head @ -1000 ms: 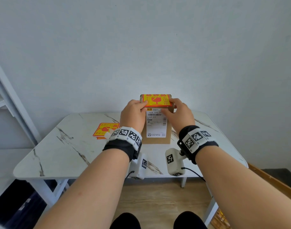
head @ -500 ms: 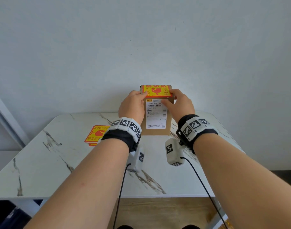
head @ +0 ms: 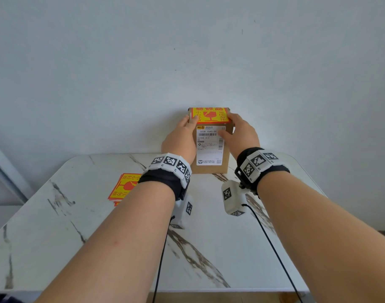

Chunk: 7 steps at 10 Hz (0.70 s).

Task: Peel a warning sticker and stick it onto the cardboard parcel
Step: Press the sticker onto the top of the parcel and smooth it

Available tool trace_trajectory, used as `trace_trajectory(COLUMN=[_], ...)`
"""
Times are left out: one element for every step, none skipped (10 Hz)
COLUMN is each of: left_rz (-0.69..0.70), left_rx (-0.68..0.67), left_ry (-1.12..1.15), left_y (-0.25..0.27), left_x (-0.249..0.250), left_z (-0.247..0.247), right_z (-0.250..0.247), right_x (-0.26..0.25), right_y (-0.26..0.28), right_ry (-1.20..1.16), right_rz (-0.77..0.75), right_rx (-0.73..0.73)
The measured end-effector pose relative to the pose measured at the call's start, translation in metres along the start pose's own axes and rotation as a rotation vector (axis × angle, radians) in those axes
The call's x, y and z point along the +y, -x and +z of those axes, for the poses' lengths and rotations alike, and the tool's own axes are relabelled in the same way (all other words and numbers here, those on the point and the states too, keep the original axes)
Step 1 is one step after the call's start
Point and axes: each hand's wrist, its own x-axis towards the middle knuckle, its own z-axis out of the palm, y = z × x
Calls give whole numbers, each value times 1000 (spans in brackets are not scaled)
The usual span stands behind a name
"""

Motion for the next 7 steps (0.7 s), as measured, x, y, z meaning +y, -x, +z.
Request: trace_trajectory(left_rz=[-5, -1, 19, 6, -17, -59, -87], left_rx=[-22, -56, -77, -63, -97, -185, -244], left_ry=[-21, 3, 44, 43, -20, -115, -308], left_y=[-2, -1, 4, 9, 18, 29, 47], left_x=[2, 1, 2, 7, 11, 11, 17], left_z=[2, 4, 6, -1, -10, -15, -19], right_z=[2, 3, 0, -8, -17, -24, -33], right_x=[0, 0, -2, -5, -10, -13, -16], right_y=[-2, -1, 2, 9, 19, 34, 54], right_ry=[19, 29, 32, 34, 66, 109, 117], right_rz=[0, -5, -15, 25, 52, 59, 64], right_rx=[1, 4, -5, -14, -26, -70, -97])
